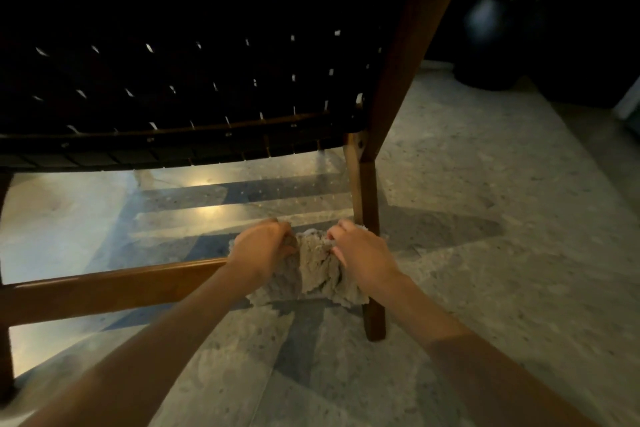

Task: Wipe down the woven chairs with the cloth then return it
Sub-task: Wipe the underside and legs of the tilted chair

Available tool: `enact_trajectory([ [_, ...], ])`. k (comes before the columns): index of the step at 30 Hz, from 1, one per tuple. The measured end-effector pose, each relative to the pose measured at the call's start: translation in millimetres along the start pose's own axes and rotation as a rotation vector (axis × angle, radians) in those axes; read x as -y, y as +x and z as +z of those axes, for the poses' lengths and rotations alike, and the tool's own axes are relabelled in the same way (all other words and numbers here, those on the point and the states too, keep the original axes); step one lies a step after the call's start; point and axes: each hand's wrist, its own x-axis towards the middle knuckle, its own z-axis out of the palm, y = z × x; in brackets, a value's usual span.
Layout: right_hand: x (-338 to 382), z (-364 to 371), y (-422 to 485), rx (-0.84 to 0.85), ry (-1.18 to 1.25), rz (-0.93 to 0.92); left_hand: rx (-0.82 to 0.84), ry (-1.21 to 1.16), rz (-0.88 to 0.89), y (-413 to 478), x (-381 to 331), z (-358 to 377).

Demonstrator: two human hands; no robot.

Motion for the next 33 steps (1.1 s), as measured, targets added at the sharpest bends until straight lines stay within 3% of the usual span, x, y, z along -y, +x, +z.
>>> enact_trajectory([
  [3, 1, -28, -7, -0.109, 0.104, 0.054, -0.177, -0.064, 0.048, -6, -18, -30],
  [7, 9, -88, -19, -0.468, 0.270, 0.062, -0.412, -0.089, 0.128, -10, -49, -87],
  [11, 16, -161, -31, -0.830, 0.365, 0.016, -0.616, -0.323, 0.244, -12, -89, -155],
  [17, 23, -269, -41, -1.179, 0.382, -0.059, -0.935, -0.531, 0.512, -13, -161, -245],
  [20, 25, -313, -41, -1.318, 0.374, -0.137, -1.073, -0.594, 0.546, -11, -190, -275],
  [25, 29, -359, -19, -1.320, 0.484, -0.241, -1.121, -0.994, 0.512, -2, -228, -294],
  [29, 31, -359, -6, -1.154, 0.830, -0.327, -1.136, -1.070, 0.462, 5, -237, -287],
  [33, 21, -356, 1, -1.205, 0.716, -0.294, -1.184, -1.032, 0.446, 13, -238, -287],
])
